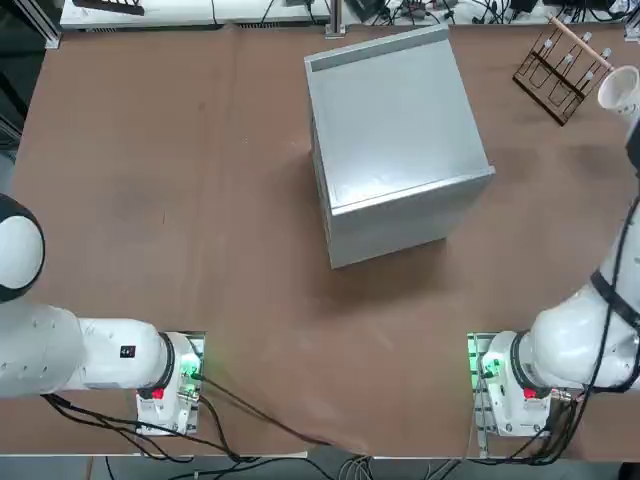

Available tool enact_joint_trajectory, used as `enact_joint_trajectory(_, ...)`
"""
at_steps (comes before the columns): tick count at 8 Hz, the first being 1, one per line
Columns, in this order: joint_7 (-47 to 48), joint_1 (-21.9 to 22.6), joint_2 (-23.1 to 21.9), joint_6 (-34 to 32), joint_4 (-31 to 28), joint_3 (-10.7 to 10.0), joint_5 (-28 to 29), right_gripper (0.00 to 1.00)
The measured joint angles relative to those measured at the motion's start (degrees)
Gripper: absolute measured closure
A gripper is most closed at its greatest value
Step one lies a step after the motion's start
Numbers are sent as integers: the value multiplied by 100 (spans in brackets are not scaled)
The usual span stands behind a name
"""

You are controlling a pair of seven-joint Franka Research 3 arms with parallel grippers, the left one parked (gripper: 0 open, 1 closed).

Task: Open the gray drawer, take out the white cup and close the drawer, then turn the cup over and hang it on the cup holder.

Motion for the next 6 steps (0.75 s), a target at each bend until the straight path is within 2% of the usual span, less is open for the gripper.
enact_joint_trajectory(1, 392, 729, -7, 178, 6, -450, -528, 81)
enact_joint_trajectory(2, 967, 1422, -8, 336, -8, -666, -1251, 81)
enact_joint_trajectory(3, 1551, 2007, 4, 423, -59, -727, -1927, 81)
enact_joint_trajectory(5, 2396, 2823, 43, 650, -386, -807, -2805, 81)
enact_joint_trajectory(6, 2666, 3197, 58, 880, -704, -1028, -3050, 81)
